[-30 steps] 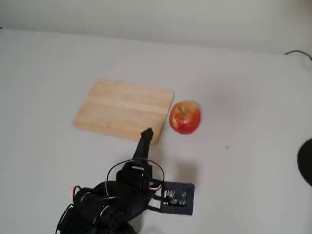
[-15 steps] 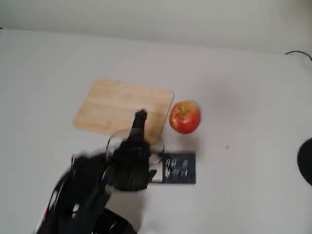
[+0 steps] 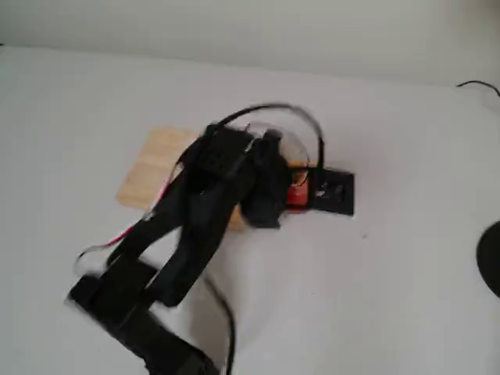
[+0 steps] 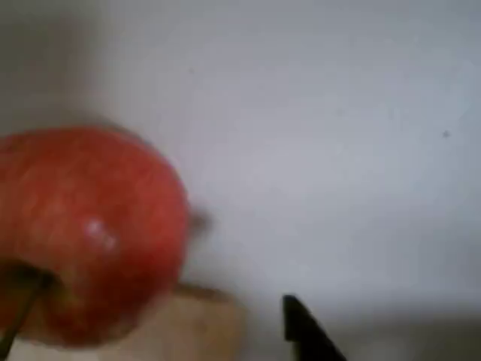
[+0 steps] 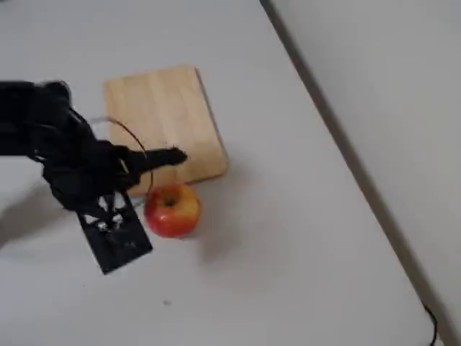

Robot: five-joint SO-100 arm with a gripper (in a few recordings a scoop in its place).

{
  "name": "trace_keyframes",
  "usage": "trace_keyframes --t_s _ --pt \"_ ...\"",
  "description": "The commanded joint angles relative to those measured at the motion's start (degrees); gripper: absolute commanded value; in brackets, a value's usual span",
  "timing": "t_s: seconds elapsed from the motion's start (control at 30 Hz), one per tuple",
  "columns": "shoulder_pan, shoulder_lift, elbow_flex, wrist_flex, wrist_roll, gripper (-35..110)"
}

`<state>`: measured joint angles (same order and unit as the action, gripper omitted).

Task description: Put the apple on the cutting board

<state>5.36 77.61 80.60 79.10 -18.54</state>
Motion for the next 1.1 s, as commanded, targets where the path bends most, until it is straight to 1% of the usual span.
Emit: trace_keyframes --t_s 0.0,0.17,0.33,0.37,0.43,0.47,0.53,0.67,0.7,0.9,1.07 --pt "1.1 -8.2 -13.7 1.8 -0.9 68" --pt "2.1 -19.2 -27.1 6.4 -1.1 66" --pt "2.3 -27.3 -38.4 11.1 -1.1 57" --pt "2.2 -27.6 -38.6 11.1 -1.0 52" --pt "1.8 -27.6 -38.7 11.1 -0.9 46" --pt "1.4 -27.5 -38.7 11.2 -0.6 38" --pt "0.7 -27.2 -38.7 11.7 -0.3 30" --pt "-0.8 -26.2 -38.7 12.7 0.6 7" --pt "-1.1 -25.8 -38.7 12.9 0.8 3" --pt "-3.4 -21.4 -38.7 13.8 2.5 2" --pt "-7.4 -12.9 -38.7 15.6 3.3 2"
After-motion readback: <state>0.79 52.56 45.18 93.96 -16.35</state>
